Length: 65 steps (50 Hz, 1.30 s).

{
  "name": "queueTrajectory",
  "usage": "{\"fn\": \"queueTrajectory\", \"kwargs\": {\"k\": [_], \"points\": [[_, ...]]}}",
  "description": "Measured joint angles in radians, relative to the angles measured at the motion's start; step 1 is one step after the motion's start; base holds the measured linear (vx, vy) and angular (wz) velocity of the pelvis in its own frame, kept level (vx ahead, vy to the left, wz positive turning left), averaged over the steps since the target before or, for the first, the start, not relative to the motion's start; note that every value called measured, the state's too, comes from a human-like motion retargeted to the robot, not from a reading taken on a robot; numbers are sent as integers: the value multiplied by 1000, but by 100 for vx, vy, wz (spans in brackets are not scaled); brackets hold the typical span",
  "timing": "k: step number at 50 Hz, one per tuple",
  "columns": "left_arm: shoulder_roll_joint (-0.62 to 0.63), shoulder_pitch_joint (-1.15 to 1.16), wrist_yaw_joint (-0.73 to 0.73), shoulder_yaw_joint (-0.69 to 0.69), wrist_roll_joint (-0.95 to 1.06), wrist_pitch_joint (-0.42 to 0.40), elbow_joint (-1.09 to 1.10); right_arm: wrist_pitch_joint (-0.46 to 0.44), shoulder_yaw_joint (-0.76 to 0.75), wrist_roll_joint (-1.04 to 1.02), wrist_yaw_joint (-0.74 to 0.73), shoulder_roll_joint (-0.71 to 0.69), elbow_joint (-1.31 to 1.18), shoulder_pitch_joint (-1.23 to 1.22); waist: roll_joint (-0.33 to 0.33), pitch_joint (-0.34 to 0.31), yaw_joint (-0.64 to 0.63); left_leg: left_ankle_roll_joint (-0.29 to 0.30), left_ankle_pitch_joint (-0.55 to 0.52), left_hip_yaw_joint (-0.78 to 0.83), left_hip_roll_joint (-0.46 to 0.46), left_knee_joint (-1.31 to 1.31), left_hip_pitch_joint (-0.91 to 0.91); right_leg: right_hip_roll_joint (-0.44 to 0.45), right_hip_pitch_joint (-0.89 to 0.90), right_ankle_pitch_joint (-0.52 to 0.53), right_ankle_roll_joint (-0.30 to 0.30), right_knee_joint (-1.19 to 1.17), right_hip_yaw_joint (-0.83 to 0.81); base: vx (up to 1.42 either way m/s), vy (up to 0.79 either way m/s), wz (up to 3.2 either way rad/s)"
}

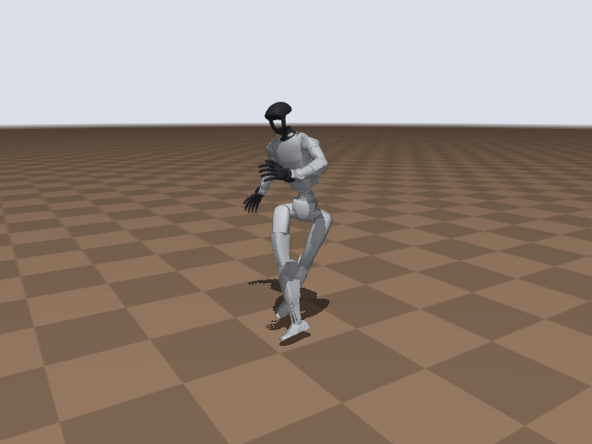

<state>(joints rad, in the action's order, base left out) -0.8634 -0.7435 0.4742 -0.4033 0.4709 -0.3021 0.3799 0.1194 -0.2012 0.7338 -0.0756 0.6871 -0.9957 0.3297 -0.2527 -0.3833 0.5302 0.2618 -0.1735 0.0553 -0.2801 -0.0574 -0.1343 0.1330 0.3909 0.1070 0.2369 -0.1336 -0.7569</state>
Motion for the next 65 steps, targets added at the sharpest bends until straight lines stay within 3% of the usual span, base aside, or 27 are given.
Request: {"fn": "queueTrajectory", "kwargs": {"k": [2, 3, 5, 7, 8, 10, 12, 15, 17, 19, 21, 25, 30, 33, 36, 39, 42, 45, 47, 50, 52, 55, 60, 62, 65], "points": [[131, -57, -45, -1, 14, 26, -12, -65, -124, -59, -49, -45, -48, 121, 47, 60, 40, -9, 4, 252, -15, -64, -49, -48, -74, 14, -14, 20, 51, 88, 93, 186], [194, -71, -42, -5, 5, 48, -23, -104, -163, -107, -97, -79, -72, 174, 98, 86, 44, -37, 64, 365, -9, -150, -88, -74, -139, -8, -23, 31, 103, 103, 74, 150], [303, -77, -3, -34, -34, 86, -58, -179, -196, -142, -178, -147, -136, 234, 210, 137, 64, -155, 202, 515, 19, -416, -112, -162, -242, -90, -31, 52, 243, 103, 77, 137], [357, -57, -1, -69, -168, 131, -92, -218, -189, -71, -204, -203, -228, 225, 276, 156, 75, -246, 296, 555, 144, -778, -41, -216, -293, -251, -104, 43, 356, 93, 78, 83], [362, -36, -23, -71, -277, 157, -106, -216, -179, -21, -203, -223, -276, 201, 274, 145, 64, -267, 324, 545, 236, -943, 21, -218, -292, -347, -180, 5, 380, 83, 74, -33], [343, 53, -62, -23, -498, 202, -131, -194, -155, 22, -200, -256, -346, 126, 245, 90, -2, -264, 375, 476, 399, -1152, 137, -199, -238, -525, -338, -184, 444, 73, 76, -177], [340, 235, -34, 79, -611, 230, -132, -162, -104, -37, -241, -282, -335, 20, 234, 36, -80, -218, 434, 363, 477, -1183, 208, -187, -169, -623, -383, -399, 551, 64, 79, -280], [428, 584, 35, 262, -554, 233, -54, -111, 41, -229, -303, -310, -171, -137, 255, 14, -123, -184, 493, 208, 545, -1054, 240, -202, -183, -675, -348, -465, 691, 59, 81, -231], [504, 762, 31, 362, -456, 208, 43, -83, 158, -437, -300, -314, -24, -213, 260, 33, -160, -214, 511, 121, 589, -903, 249, -224, -220, -666, -321, -394, 771, 51, 82, -187], [538, 903, 11, 427, -421, 189, 137, -52, 266, -625, -311, -301, 125, -262, 254, 66, -226, -238, 486, 33, 624, -724, 248, -248, -252, -630, -288, -303, 847, 45, 83, -186], [527, 1012, -3, 462, -420, 188, 214, -26, 350, -722, -339, -290, 271, -300, 255, 94, -309, -222, 439, -72, 641, -543, 241, -278, -278, -581, -245, -211, 915, 40, 85, -173], [444, 1132, -60, 521, -413, 207, 359, 18, 439, -644, -348, -288, 545, -370, 277, 117, -467, -132, 399, -243, 659, -264, 242, -362, -311, -504, -149, -83, 1003, 29, 92, -122], [366, 1058, -47, 554, -321, 257, 591, 59, 469, -518, -388, -237, 774, -503, 268, 71, -631, -90, 320, -49, 702, -176, 281, -484, -315, -474, -104, -48, 1053, 12, 105, -55], [344, 955, 36, 489, -288, 259, 703, 62, 482, -499, -459, -218, 778, -620, 289, -12, -731, -98, 516, -35, 616, -456, 361, -606, -317, -444, -72, -43, 1067, 2, 102, -52], [336, 875, 13, 386, -298, 275, 719, 26, 494, -444, -508, -226, 725, -673, 287, -79, -830, -106, 578, 4, 546, -638, 420, -678, -319, -394, -88, -54, 975, 1, 82, -39], [345, 843, -42, 351, -273, 280, 673, 16, 512, -333, -536, -358, 578, -724, 292, -83, -876, -167, 563, 32, 500, -605, 422, -637, -335, -392, -88, -57, 869, 3, 59, 6], [375, 859, -93, 337, -241, 277, 641, 47, 521, -232, -451, -440, 542, -679, 302, -38, -906, -251, 527, 46, 467, -527, 435, -508, -295, -417, -56, -131, 832, 7, 46, 23], [427, 894, -102, 376, -210, 285, 669, 28, 528, -207, -361, -523, 461, -674, 330, 4, -913, -242, 449, 66, 425, -382, 394, -388, -336, -374, -55, -38, 792, 5, 40, -8], [447, 920, -139, 401, -220, 300, 692, 18, 521, -209, -311, -556, 440, -653, 348, 33, -931, -241, 440, 80, 409, -370, 397, -367, -334, -345, -85, -36, 662, 7, 40, -30], [468, 929, -185, 400, -232, 332, 700, 12, 522, -175, -305, -566, 441, -627, 370, 49, -983, -246, 442, 101, 368, -335, 393, -406, -361, -301, -152, 42, 445, 3, 41, -41], [480, 933, -217, 390, -245, 340, 686, 10, 510, -139, -307, -559, 404, -634, 377, 57, -996, -273, 478, 106, 335, -367, 405, -443, -365, -275, -140, 51, 438, 2, 47, -13], [510, 953, -286, 385, -283, 338, 622, -18, 483, -167, -275, -521, 306, -670, 334, 53, -994, -313, 563, 115, 328, -463, 404, -473, -349, -259, -140, -41, 507, 1, 54, -24], [510, 916, -463, 335, -311, 331, 488, -54, 460, -216, -262, -410, 126, -763, 184, -22, -961, -368, 715, 141, 398, -655, 350, -469, -147, -288, -250, -600, 521, -6, 56, -42], [463, 840, -507, 307, -324, 334, 474, -81, 463, -260, -249, -364, 52, -806, 151, -76, -917, -378, 763, 135, 397, -736, 328, -388, -65, -355, -203, -737, 614, -8, 50, 21], [341, 687, -549, 254, -399, 334, 483, -132, 496, -358, -154, -280, -37, -849, 136, -128, -837, -366, 798, 127, 356, -791, 307, -291, 29, -394, -135, -738, 655, -9, 54, 54]]}}
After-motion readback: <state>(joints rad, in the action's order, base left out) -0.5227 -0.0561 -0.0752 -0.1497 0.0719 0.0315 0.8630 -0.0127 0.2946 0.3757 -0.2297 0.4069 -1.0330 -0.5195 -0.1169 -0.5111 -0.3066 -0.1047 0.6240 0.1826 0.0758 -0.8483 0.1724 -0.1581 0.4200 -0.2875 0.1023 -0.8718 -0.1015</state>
